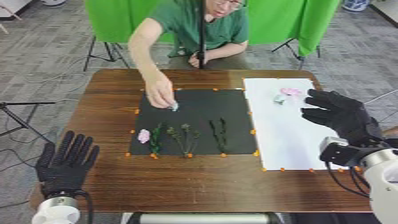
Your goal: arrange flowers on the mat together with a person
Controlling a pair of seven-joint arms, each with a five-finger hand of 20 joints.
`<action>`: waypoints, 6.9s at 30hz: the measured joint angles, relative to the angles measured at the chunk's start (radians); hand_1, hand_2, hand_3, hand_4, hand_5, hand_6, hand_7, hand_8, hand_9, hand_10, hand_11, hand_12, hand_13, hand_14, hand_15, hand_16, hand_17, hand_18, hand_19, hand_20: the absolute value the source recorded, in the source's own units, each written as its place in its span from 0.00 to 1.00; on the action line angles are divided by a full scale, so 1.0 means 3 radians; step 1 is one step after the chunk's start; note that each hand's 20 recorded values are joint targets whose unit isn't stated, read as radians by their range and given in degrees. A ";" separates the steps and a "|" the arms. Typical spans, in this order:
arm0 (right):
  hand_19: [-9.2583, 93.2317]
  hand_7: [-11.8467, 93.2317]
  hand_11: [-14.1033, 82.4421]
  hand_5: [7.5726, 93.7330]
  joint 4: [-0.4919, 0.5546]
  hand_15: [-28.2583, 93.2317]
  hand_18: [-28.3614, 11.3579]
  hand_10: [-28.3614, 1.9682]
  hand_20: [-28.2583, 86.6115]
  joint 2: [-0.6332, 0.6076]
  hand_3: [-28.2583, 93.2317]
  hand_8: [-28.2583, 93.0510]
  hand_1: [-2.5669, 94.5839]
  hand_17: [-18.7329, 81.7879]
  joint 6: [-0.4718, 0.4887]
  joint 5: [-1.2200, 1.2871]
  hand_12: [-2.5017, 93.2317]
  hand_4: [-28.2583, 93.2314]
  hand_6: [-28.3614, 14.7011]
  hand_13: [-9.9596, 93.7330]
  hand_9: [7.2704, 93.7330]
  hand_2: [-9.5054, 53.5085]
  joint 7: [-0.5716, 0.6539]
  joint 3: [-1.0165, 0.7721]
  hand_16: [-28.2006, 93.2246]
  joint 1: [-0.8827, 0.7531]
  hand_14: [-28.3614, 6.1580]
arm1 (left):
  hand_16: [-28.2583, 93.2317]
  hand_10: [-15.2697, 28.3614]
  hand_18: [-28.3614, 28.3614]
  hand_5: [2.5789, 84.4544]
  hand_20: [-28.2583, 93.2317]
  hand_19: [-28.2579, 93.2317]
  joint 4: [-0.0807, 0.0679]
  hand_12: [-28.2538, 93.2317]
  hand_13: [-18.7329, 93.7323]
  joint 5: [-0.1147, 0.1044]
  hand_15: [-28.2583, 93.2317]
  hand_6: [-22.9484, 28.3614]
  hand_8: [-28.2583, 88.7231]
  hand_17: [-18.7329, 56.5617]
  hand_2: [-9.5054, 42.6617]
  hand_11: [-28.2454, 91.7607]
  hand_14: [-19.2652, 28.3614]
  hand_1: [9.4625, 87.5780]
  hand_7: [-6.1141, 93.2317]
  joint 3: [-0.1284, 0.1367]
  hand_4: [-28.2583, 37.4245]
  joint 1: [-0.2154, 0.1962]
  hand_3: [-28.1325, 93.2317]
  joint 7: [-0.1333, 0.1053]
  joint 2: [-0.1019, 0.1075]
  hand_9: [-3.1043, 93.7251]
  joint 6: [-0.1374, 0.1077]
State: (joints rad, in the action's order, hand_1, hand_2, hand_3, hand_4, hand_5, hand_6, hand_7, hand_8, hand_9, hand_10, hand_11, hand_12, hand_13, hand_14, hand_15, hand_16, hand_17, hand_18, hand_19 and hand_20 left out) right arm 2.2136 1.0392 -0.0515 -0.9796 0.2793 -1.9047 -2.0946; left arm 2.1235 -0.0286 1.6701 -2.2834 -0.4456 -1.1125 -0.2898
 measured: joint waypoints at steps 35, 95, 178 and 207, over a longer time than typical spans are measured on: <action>0.46 0.29 0.22 0.36 -0.0210 0.28 0.25 0.50 0.35 -0.0538 0.88 0.13 0.37 0.28 0.0161 -0.2488 0.17 0.02 0.56 0.38 0.33 0.24 0.0218 0.0473 0.41 0.0177 0.33 | 0.16 0.68 0.77 0.48 0.31 0.57 0.0001 0.27 0.41 -0.0016 0.46 0.61 0.14 0.15 0.44 0.42 0.71 0.19 0.22 -0.0015 0.00 0.0000 0.86 -0.0002 -0.0001 0.41 -0.0050; 0.41 0.50 0.22 0.69 -0.1670 0.40 0.31 0.77 0.38 -0.0940 0.72 0.18 0.65 0.34 0.0450 -0.4620 0.43 0.00 0.78 0.66 0.86 0.09 0.0504 0.1584 0.48 0.1369 0.65 | 0.16 0.67 0.78 0.49 0.31 0.57 -0.0003 0.27 0.41 -0.0022 0.46 0.60 0.14 0.15 0.45 0.42 0.71 0.20 0.22 -0.0073 0.00 0.0011 0.86 -0.0005 0.0017 0.41 -0.0064; 0.52 0.34 0.27 0.54 -0.1289 0.39 0.23 0.60 0.33 0.0417 0.88 0.09 0.47 0.28 0.0803 -0.4341 0.18 0.00 0.68 0.52 0.57 0.04 -0.0157 0.3570 0.40 0.2805 0.43 | 0.16 0.67 0.78 0.48 0.31 0.57 -0.0116 0.27 0.41 -0.0035 0.45 0.60 0.14 0.15 0.44 0.42 0.70 0.20 0.22 -0.0200 0.00 0.0243 0.85 0.0161 0.0068 0.41 -0.0005; 0.48 0.29 0.24 0.50 -0.0263 0.34 0.25 0.55 0.34 0.0037 0.87 0.12 0.35 0.29 0.0324 -0.0355 0.16 0.00 0.63 0.49 0.51 0.23 0.0041 0.0601 0.40 0.0664 0.36 | 0.16 0.67 0.78 0.48 0.31 0.56 -0.0105 0.27 0.41 -0.0050 0.45 0.60 0.14 0.15 0.44 0.42 0.70 0.18 0.22 -0.0142 0.00 0.0143 0.86 0.0125 0.0044 0.41 0.0071</action>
State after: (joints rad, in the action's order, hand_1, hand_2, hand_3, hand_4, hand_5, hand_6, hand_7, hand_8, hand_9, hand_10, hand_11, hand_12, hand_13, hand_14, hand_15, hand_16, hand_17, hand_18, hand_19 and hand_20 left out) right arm 2.1348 1.0502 0.0457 -1.0859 0.2916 -1.7243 -1.8955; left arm 2.0921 -0.0438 1.6274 -2.2405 -0.4081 -1.0992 -0.2685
